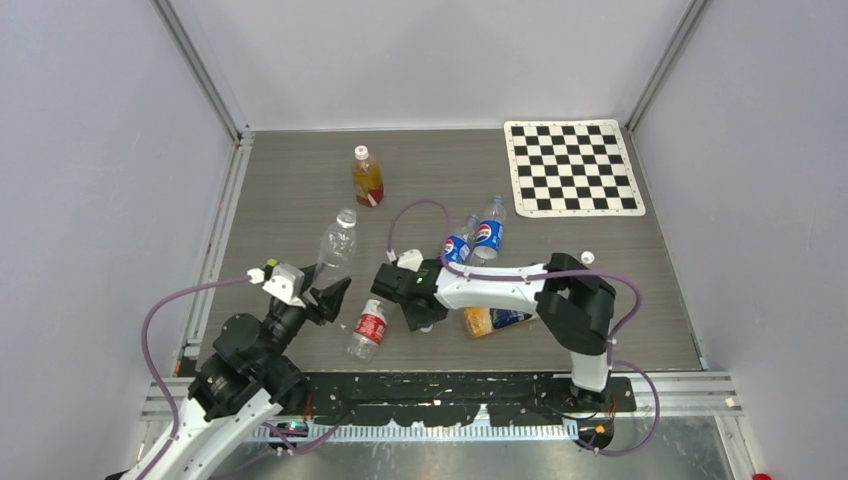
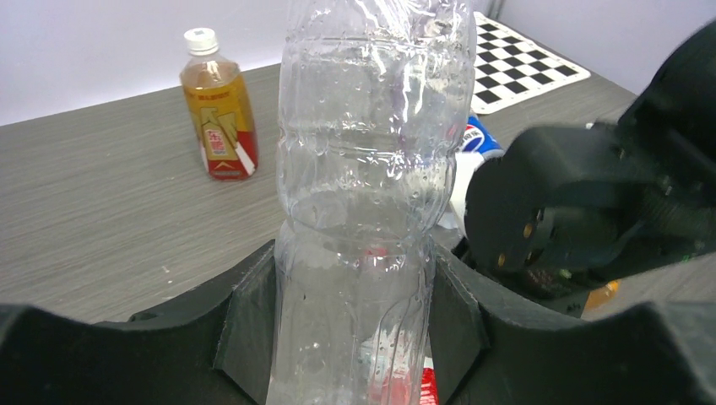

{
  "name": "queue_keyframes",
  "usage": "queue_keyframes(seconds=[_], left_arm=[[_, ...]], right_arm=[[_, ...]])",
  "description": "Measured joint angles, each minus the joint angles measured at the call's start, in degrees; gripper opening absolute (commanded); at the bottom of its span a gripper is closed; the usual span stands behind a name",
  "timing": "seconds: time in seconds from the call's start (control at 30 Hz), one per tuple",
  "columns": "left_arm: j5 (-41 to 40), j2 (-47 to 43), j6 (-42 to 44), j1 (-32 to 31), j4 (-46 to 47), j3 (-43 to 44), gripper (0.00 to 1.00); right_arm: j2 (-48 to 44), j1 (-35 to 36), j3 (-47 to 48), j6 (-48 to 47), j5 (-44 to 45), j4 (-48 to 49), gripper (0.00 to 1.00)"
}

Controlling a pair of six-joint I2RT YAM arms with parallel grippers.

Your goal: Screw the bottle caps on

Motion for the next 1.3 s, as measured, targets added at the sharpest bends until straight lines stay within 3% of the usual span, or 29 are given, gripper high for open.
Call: queue_keyframes(seconds=[0.27, 0.57, 0.93, 1.3], left_arm=[[8.1, 2.7, 1.5, 0.0, 5.7, -2.7, 0.14], [21.6, 12.9, 4.1, 0.0, 20.0, -5.2, 0.15], [31.4, 27.0, 6.5, 0.0, 35.9, -5.2, 0.11], [32.6, 31.0, 6.6, 0.0, 37.3, -4.7, 0.06]], right_arm=[[-15.1, -4.4, -1.5, -3.9, -6.0, 0.2, 0.01], [-32.4, -21.6, 0.1, -11.6, -18.1, -2.0, 0.00], [-36.6, -33.9, 11.6, -21.5, -35.6, -7.9, 0.00], [-37.3, -35.4, 17.1, -26.4, -47.9, -10.0, 0.00]])
